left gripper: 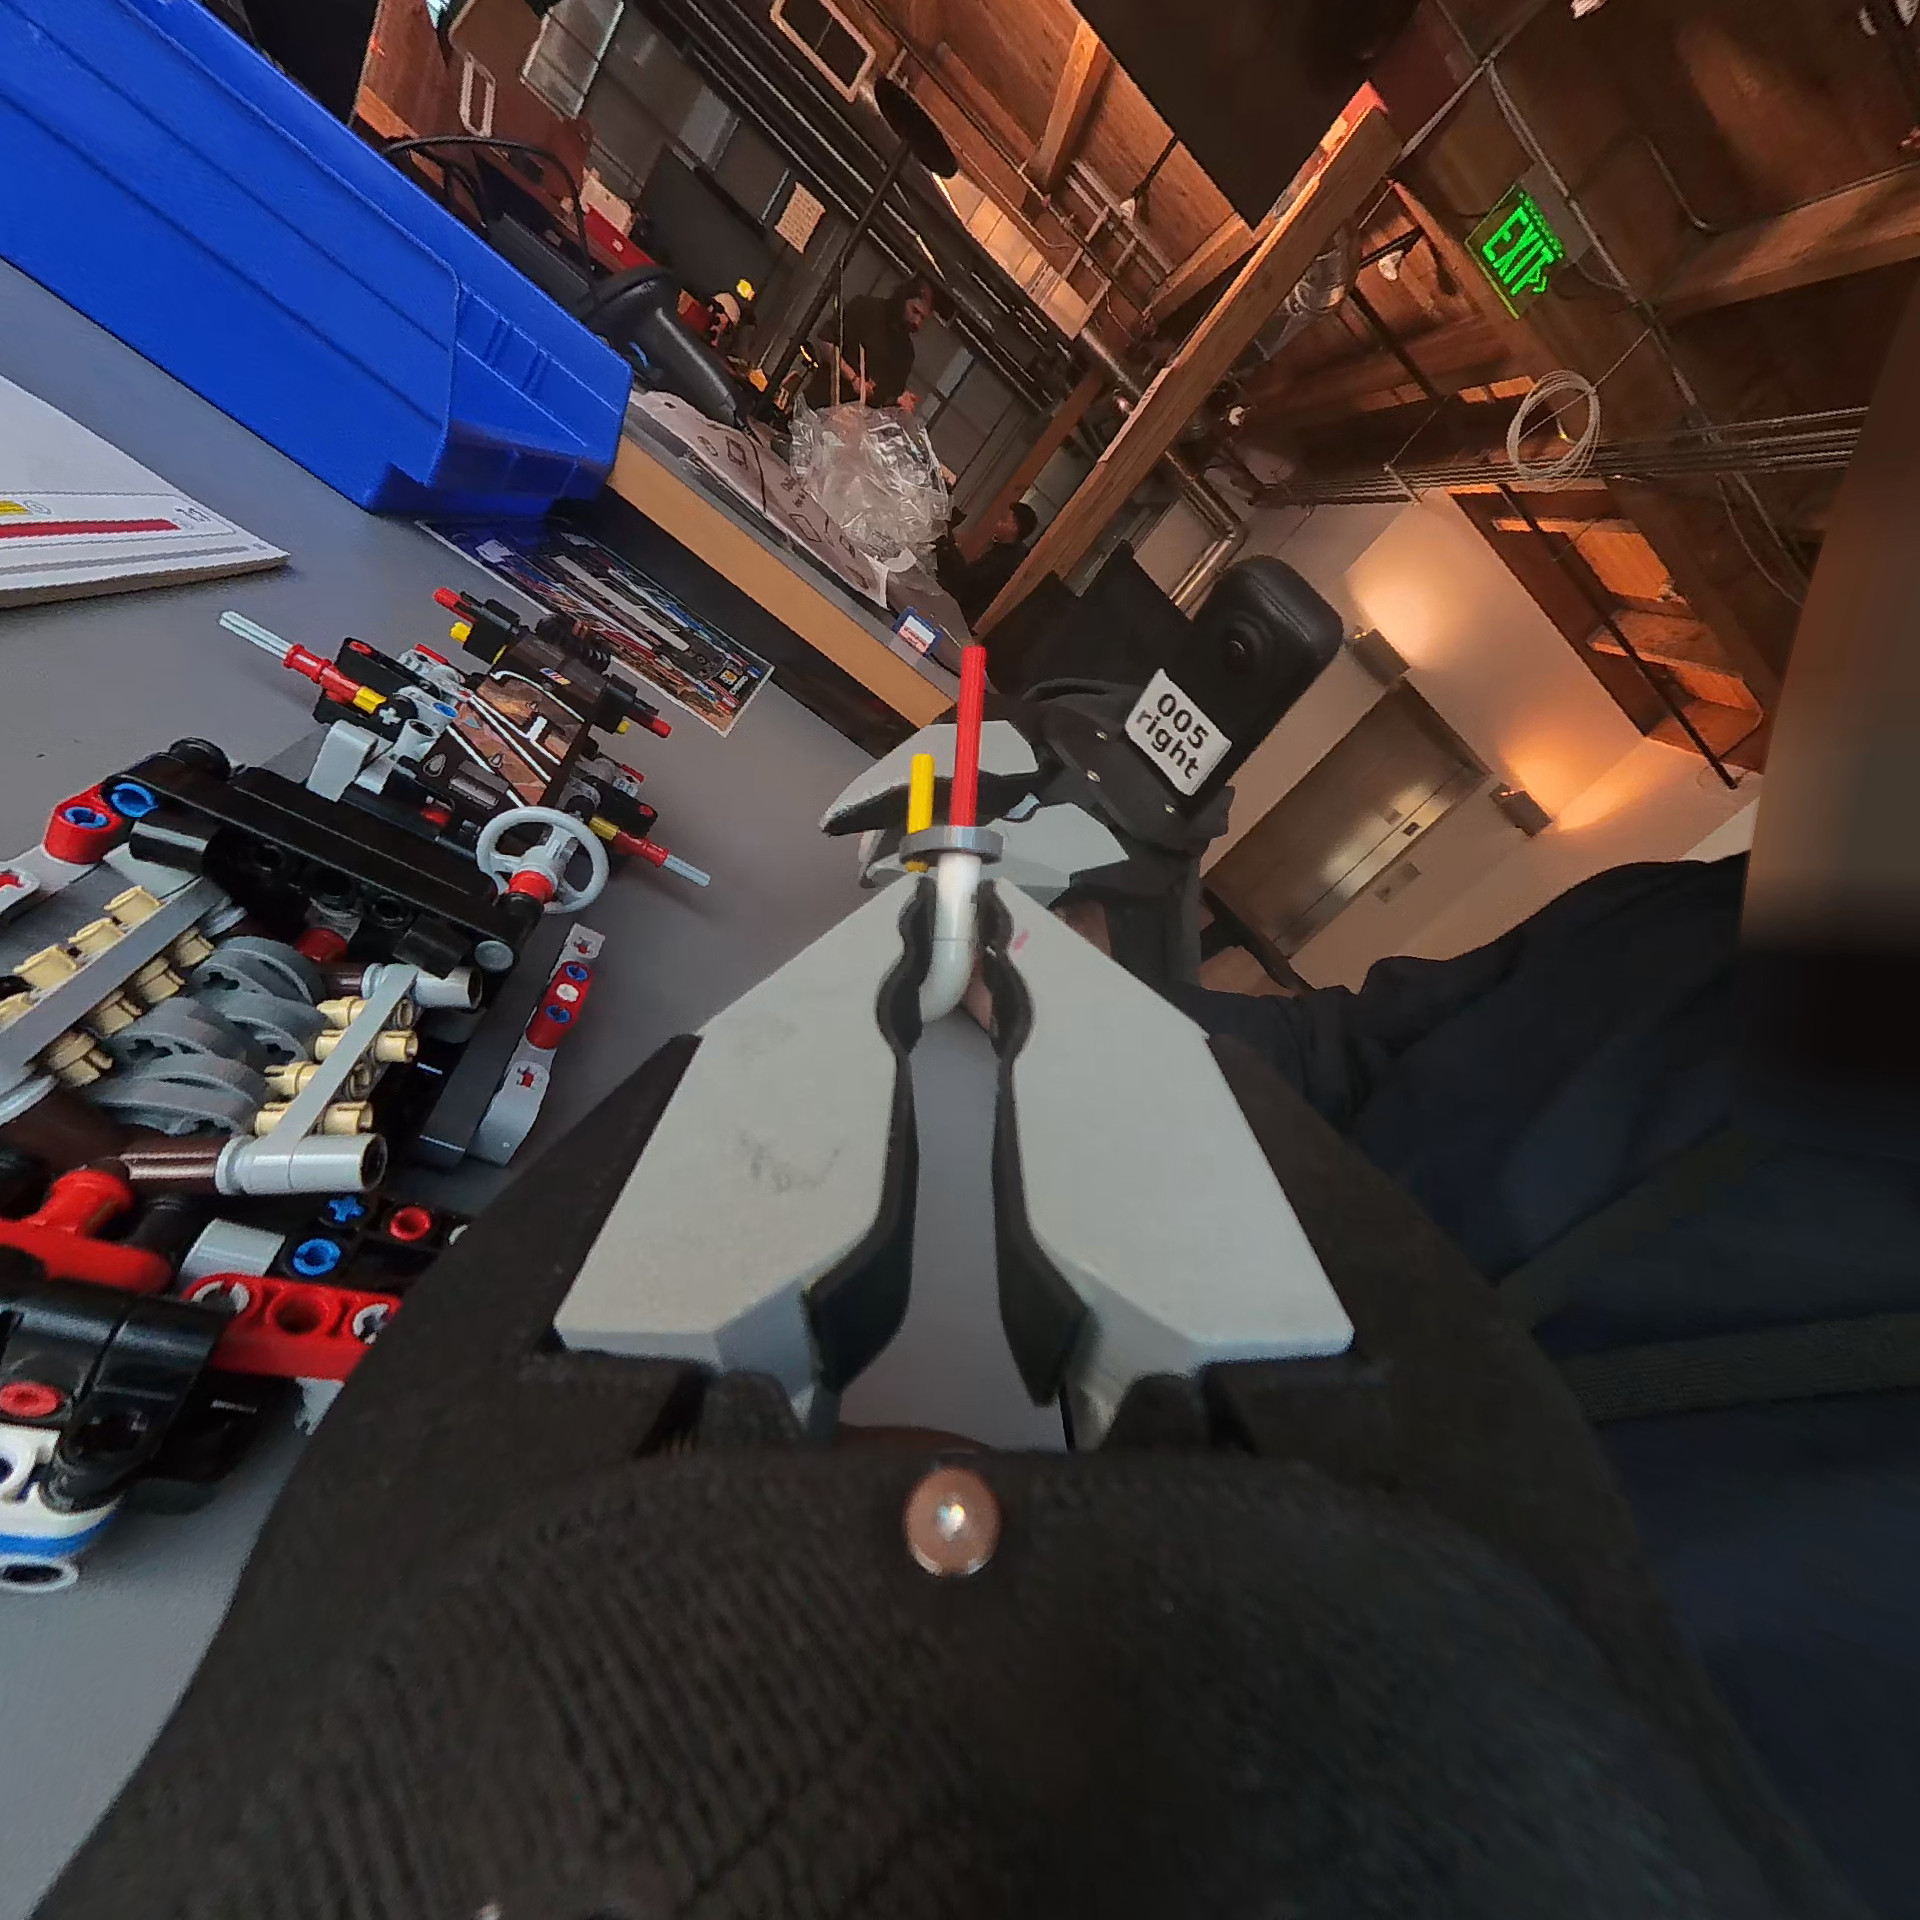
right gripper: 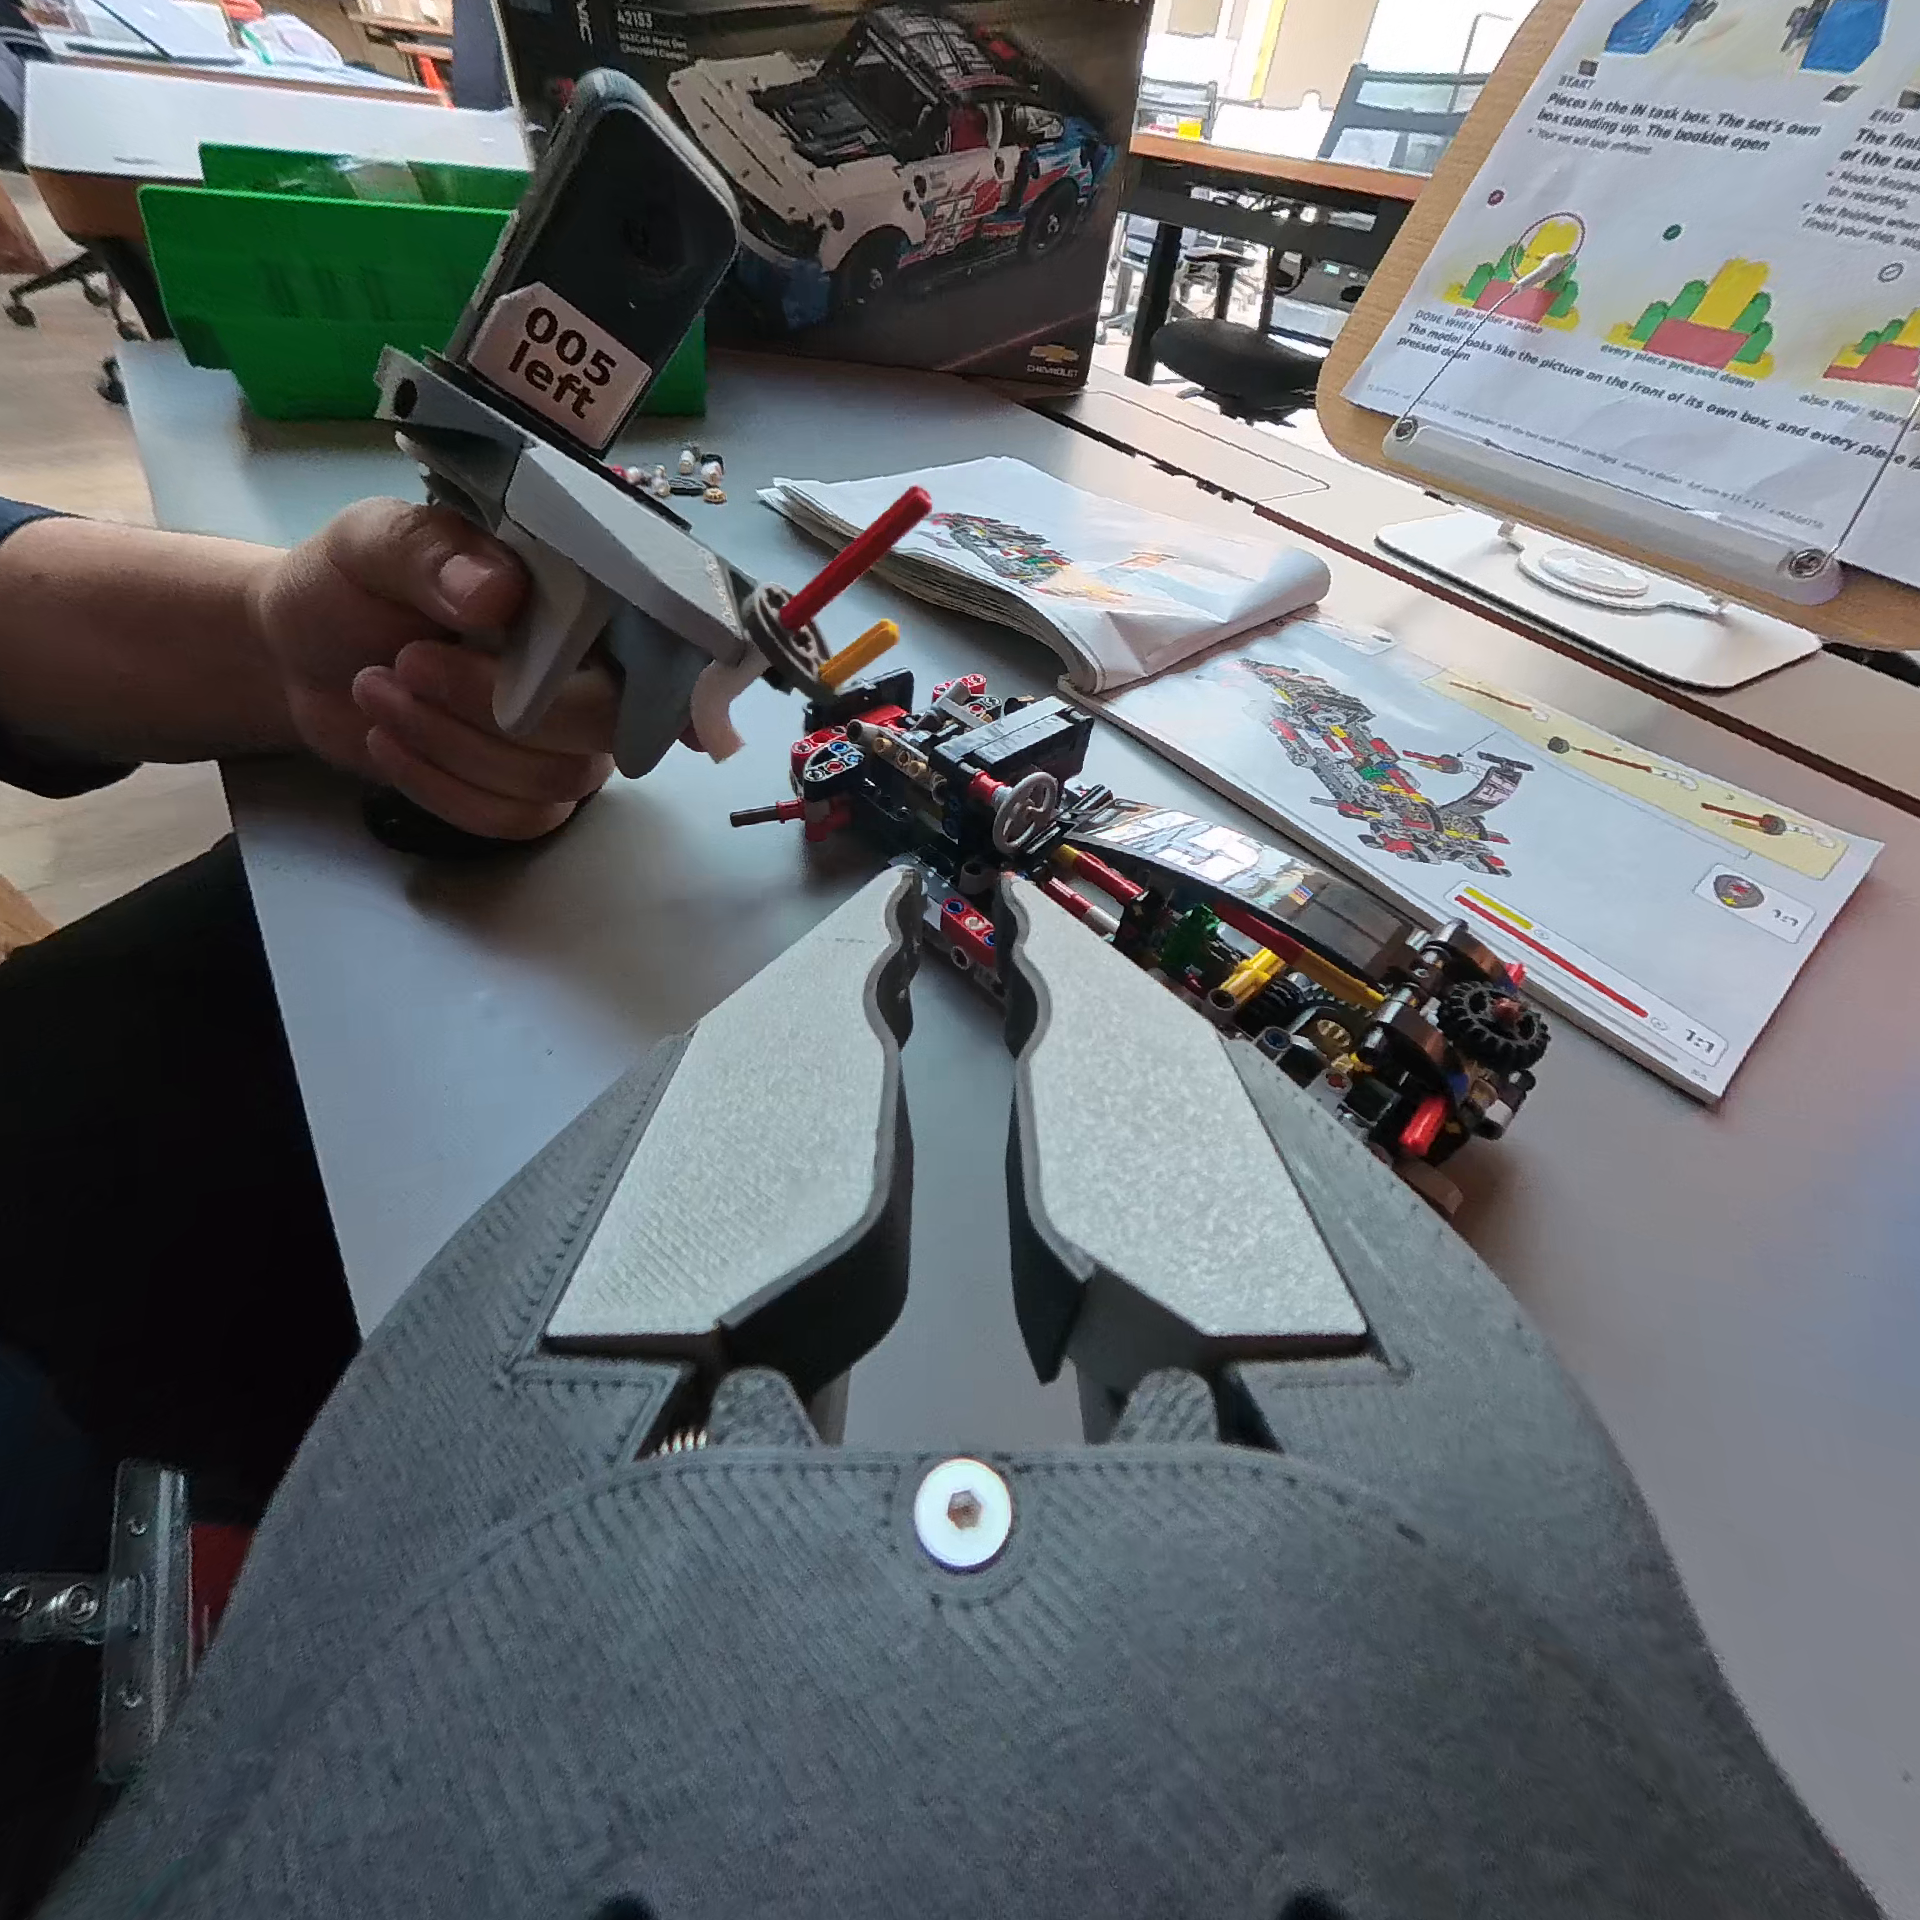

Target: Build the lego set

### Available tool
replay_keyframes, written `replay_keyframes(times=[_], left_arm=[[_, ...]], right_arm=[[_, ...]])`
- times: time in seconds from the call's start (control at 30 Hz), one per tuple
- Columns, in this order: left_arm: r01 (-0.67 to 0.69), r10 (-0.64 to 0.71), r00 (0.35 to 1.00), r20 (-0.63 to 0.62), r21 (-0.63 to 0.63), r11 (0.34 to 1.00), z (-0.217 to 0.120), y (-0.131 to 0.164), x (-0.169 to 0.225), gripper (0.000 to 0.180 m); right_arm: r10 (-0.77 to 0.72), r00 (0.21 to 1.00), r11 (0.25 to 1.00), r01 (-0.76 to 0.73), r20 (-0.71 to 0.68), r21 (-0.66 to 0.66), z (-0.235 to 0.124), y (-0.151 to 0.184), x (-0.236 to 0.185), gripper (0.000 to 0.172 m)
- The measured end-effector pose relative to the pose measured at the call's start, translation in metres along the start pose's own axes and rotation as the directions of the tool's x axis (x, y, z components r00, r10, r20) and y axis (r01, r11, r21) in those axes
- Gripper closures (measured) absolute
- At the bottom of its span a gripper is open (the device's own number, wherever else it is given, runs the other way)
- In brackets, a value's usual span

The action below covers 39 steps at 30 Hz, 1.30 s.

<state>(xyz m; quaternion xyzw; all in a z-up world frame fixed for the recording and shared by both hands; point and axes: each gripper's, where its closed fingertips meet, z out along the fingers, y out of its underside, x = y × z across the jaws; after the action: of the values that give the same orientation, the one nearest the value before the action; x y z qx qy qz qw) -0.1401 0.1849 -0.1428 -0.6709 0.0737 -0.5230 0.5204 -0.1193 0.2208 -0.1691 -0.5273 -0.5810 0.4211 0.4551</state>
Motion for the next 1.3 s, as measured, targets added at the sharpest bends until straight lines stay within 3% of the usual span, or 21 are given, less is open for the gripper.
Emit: replay_keyframes(times=[0.27,0.43,0.57,0.9,1.13,1.3], left_arm=[[-0.076,0.075,0.996,-0.042,-0.028,0.997,0.002,0.005,0.013,0.175],[-0.254,0.248,0.959,-0.14,-0.028,0.967,0.001,0.013,0.043,0.175],[-0.331,0.328,0.927,-0.18,0.018,0.944,-0.004,0.014,0.057,0.175],[-0.338,0.344,0.93,-0.131,0.067,0.939,-0.008,0.006,0.054,0.175],[-0.333,0.339,0.937,-0.083,0.077,0.94,-0.011,0.003,0.049,0.175],[-0.315,0.322,0.944,-0.073,0.102,0.944,-0.015,-0.002,0.046,0.175]], right_arm=[[0.13,0.991,0.988,-0.132,0.028,0.078,-0.009,-0.008,0.011,0.16],[0.235,0.971,0.962,-0.24,0.047,0.134,-0.015,-0.012,0.023,0.157],[0.319,0.946,0.921,-0.322,0.049,0.22,-0.026,-0.019,0.036,0.154],[0.493,0.852,0.776,-0.523,0.177,0.353,-0.049,-0.027,0.06,0.15],[0.386,0.912,0.864,-0.411,0.142,0.291,-0.043,-0.042,0.115,0.152],[0.223,0.955,0.946,-0.26,0.194,0.195,0.002,-0.042,0.164,0.152]])
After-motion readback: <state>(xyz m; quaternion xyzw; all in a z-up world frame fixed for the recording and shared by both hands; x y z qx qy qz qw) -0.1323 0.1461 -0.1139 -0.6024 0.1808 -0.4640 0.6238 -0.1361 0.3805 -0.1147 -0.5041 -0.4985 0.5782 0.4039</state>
